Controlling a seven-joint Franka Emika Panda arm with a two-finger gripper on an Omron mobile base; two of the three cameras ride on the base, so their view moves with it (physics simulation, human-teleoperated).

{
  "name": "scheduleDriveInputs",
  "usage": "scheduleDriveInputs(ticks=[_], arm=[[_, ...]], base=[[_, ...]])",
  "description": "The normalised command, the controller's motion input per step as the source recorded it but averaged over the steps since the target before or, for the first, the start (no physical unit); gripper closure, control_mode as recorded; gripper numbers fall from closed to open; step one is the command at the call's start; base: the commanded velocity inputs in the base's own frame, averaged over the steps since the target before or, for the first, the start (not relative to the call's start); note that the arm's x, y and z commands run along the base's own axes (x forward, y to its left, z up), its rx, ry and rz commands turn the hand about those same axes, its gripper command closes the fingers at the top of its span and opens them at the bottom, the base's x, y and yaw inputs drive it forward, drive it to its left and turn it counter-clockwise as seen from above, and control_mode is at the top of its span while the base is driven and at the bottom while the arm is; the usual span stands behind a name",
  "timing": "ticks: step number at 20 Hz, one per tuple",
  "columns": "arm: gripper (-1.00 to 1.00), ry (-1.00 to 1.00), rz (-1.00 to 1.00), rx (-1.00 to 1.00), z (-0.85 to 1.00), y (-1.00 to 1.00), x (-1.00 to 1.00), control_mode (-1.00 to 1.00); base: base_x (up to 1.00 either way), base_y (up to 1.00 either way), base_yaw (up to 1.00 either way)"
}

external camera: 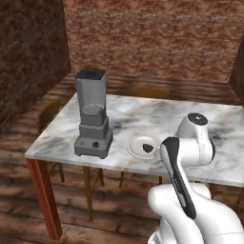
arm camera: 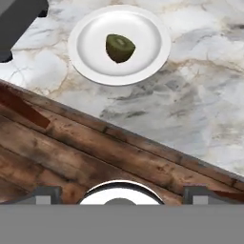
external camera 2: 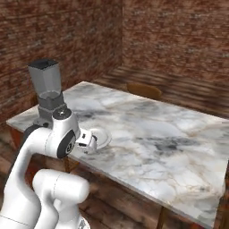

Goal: Pick the kiwi and apple from the fridge and place them on the plate next to the blender to make a fruit smoothie.

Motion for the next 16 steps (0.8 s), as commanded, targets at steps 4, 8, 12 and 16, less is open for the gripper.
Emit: scheduleDriveInputs(ticks=[4,8,12,16], arm=[[-1.00,0.00,0.00,0.00,0.00,0.00,0.00,1.00],[-1.00,0.00,0.00,0.00,0.00,0.00,0.00,1.00],[-1.00,0.00,0.00,0.00,0.00,0.00,0.00,1.00],[-1.00,0.00,0.00,0.00,0.00,0.00,0.00,1.00]], base=[[-0.79,0.00,-0.77],[-0.44,0.00,-0.90],[-0.10,-0.06,-0.89],[0.00,-0.05,-0.89]])
